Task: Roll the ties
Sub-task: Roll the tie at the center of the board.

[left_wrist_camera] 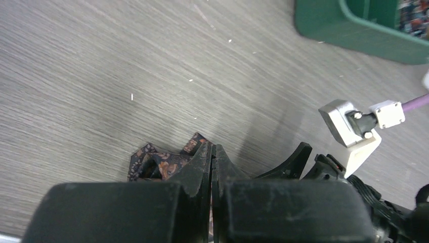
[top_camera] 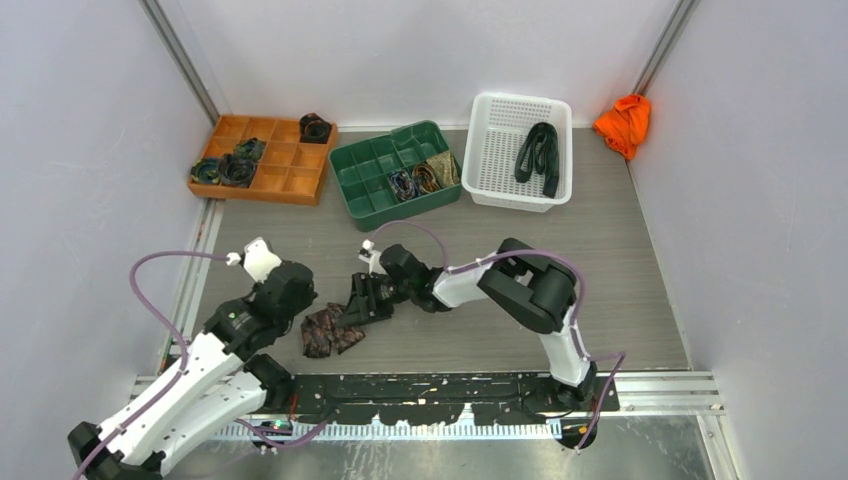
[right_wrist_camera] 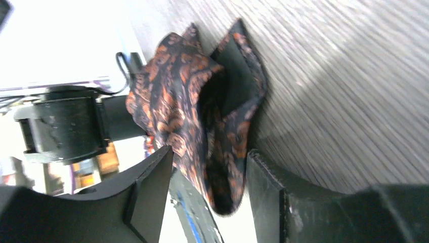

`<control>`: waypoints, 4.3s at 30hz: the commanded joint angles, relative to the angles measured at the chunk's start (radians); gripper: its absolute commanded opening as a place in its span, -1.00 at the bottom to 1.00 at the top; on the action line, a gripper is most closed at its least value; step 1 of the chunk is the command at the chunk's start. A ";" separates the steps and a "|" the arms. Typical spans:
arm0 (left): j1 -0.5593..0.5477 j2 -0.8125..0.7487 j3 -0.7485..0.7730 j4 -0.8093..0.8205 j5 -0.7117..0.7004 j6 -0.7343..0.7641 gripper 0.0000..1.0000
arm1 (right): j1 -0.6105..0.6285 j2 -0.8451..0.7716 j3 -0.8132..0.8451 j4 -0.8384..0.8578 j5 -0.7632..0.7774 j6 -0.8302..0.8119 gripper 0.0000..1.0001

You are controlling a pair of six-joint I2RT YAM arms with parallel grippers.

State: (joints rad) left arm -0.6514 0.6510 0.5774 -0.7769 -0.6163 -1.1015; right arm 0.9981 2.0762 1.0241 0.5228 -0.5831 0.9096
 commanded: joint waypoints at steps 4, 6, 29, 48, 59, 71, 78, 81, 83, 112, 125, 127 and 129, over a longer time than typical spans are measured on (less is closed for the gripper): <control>-0.007 -0.079 0.208 -0.136 -0.076 0.027 -1.00 | 0.035 -0.293 0.012 -0.631 0.500 -0.267 0.19; -0.007 -0.085 0.265 -0.132 -0.074 0.050 -1.00 | 0.074 -0.344 0.043 -0.712 0.550 -0.304 -0.02; -0.007 -0.207 0.383 -0.155 -0.123 0.157 -1.00 | 0.292 0.017 0.657 -0.889 0.424 -0.342 -0.98; -0.007 -0.248 0.329 -0.221 -0.233 0.163 -1.00 | 0.297 0.217 0.880 -1.071 0.415 -0.373 -0.98; -0.007 -0.247 0.266 -0.158 -0.202 0.179 -1.00 | 0.265 0.197 0.804 -1.218 0.579 -0.404 -0.98; -0.007 -0.031 0.115 0.147 0.028 0.174 -1.00 | 0.095 -0.047 0.459 -1.135 0.668 -0.443 -0.94; -0.007 0.041 0.023 0.303 0.151 0.179 -1.00 | 0.087 -0.245 0.441 -1.145 0.727 -0.483 -0.49; -0.007 0.061 0.002 0.320 0.220 0.171 -1.00 | 0.074 -0.344 0.436 -1.174 0.806 -0.471 -0.20; -0.007 0.071 -0.007 0.346 0.289 0.173 -1.00 | 0.054 -0.400 0.423 -1.201 0.863 -0.463 -0.10; -0.243 0.720 -0.005 0.650 0.388 0.082 -1.00 | -0.298 -0.202 0.181 -0.887 0.557 -0.433 -0.98; -0.243 0.812 -0.018 0.692 0.358 0.107 -1.00 | -0.190 -0.389 -0.005 -0.797 0.443 -0.309 -0.98; -0.243 0.817 -0.021 0.700 0.359 0.110 -1.00 | -0.163 -0.403 -0.006 -0.795 0.446 -0.296 -0.98; -0.243 0.822 -0.022 0.706 0.355 0.112 -1.00 | -0.138 -0.400 -0.001 -0.787 0.444 -0.283 -0.98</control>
State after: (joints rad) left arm -0.8909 1.4235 0.5732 -0.0319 -0.2279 -1.0164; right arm 0.8131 1.7355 1.0122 -0.3069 -0.1146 0.5724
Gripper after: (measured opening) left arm 0.004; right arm 0.045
